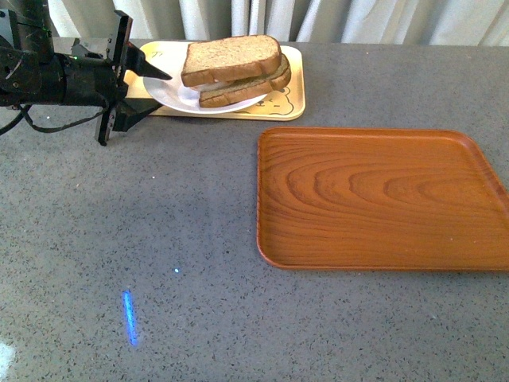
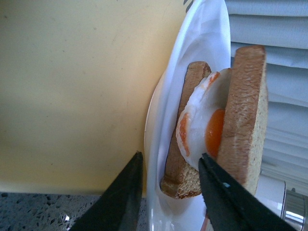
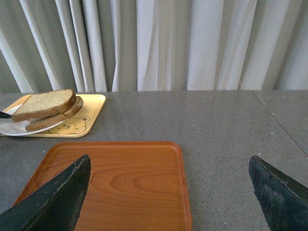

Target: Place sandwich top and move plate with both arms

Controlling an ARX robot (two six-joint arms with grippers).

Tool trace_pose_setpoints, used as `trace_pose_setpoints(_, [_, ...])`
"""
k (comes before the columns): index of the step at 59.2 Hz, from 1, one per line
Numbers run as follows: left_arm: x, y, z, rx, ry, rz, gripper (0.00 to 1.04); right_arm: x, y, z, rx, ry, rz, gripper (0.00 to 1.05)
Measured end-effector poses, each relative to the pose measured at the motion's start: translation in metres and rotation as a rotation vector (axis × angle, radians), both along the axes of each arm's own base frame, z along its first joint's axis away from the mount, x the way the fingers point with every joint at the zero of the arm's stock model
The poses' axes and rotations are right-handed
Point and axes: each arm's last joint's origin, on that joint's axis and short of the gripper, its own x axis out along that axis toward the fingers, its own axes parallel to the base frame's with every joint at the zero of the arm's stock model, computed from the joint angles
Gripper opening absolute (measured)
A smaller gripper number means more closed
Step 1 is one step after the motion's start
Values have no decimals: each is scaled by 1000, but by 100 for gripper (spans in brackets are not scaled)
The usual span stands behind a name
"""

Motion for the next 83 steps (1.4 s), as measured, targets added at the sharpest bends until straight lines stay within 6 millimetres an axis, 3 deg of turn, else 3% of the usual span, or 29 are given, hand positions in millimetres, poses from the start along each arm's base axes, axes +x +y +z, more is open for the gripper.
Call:
trace_pose_setpoints(13, [0,20,6,17,-21,38,76,0,0,0,0,0,0,96])
trace_pose_setpoints(22, [-2,45,15,24,-46,95,98,0,0,0,0,0,0,96])
trace_pose_setpoints(35, [-21,68,20,5,-108,165,96,0,0,0,0,0,0,96])
trace_pose_setpoints(46, [-56,72,43,55,-251,166,96,0,0,0,0,0,0,96])
trace_pose_setpoints(50, [-80,67,52,359,-511,332,83,0,0,0,0,0,1,96])
trace_pose_setpoints(54, [-107,64,60,632,-649,435,72,0,0,0,0,0,0,96])
trace_pose_setpoints(60, [-159,55,78,1038,-783,398,47,0,0,0,0,0,0,96])
trace_pose_setpoints(71, [-225,42,89,1166,-793,329,1,0,0,0,0,0,0,96])
trace_pose_setpoints(83, [-262,30,98,1179,-795,331,2,0,0,0,0,0,0,96])
